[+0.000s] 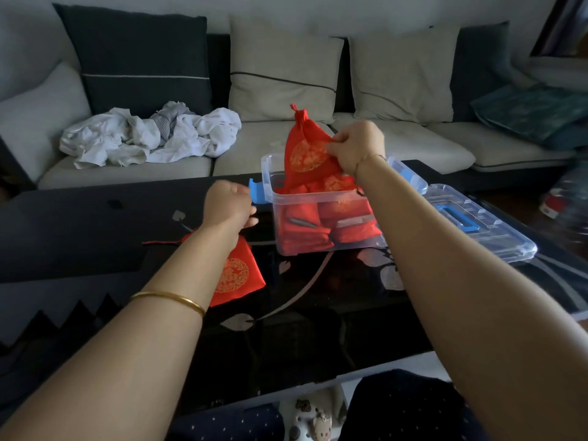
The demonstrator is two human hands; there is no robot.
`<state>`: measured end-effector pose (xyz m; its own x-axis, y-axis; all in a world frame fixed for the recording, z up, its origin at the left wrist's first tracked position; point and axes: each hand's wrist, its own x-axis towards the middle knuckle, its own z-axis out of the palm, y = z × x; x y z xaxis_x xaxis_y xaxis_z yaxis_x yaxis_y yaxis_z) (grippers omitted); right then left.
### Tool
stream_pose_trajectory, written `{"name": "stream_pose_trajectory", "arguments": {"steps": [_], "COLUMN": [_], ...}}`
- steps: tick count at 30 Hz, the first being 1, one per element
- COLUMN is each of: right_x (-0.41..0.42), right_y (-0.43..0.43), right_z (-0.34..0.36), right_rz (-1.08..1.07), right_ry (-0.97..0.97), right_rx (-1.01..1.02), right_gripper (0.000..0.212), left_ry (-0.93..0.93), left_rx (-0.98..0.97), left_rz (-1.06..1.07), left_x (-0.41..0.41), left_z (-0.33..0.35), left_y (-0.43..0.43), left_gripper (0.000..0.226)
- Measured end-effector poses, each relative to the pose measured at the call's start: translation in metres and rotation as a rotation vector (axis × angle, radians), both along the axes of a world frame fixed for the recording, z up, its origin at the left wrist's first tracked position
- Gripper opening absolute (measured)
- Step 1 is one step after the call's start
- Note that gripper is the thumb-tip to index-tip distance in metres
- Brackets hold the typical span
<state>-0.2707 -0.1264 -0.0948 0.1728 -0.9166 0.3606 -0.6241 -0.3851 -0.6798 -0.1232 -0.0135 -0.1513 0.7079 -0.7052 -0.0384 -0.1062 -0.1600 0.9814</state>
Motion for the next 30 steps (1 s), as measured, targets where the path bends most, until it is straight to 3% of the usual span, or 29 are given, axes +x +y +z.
{"name": "stream_pose_trajectory", "arguments": {"steps": [2,4,6,10,14,19,25,28,30], "right_x": [0.016,0.028,0.035,0.029,0.026,0.037,0.039,0.041,0.039], "right_y": [-0.019,-0.024,-0.024,-0.016,0.021,0.075,0.1,0.099,0.097], "right_z": [-0.006,-0.018,-0.027,-0.026,-0.031,-0.056,-0.069,-0.081,-0.092], "right_rz": [0.002,0.043,0.045,-0.016,0.054,0.287,0.301,0.387,0.441], "right_ry": [0.202,0.441,0.543,0.462,0.296,0.231,0.047,0.128,0.237], "right_rx": [0.059,0.12,0.116,0.03,-0.06,-0.023,-0.09,0.107,0.276], "right_gripper": [0.008,0.023,0.033,0.02,0.026,0.028,0.021,0.02,0.029], "left_ry": [-0.161,-0.304,-0.39,-0.462,-0.446,-0.422,-0.274,-0.214,-0.196], "left_rx": [0.11,0.245,0.399,0.604,0.7,0.604,0.367,0.195,0.096], "left_rz": [0.034,0.047,0.085,0.149,0.11,0.153,0.089,-0.109,-0.272], "left_x": [0.015,0.027,0.034,0.035,0.039,0.04,0.053,0.043,0.032], "left_z": [-0.012,-0.027,-0.043,-0.067,-0.089,-0.098,-0.095,-0.077,-0.065], "left_y": [-0.001,0.002,0.006,0.022,0.034,0.033,0.033,0.046,0.057], "left_gripper": [0.016,0.013,0.027,0.051,0.061,0.052,0.038,0.018,0.022]}}
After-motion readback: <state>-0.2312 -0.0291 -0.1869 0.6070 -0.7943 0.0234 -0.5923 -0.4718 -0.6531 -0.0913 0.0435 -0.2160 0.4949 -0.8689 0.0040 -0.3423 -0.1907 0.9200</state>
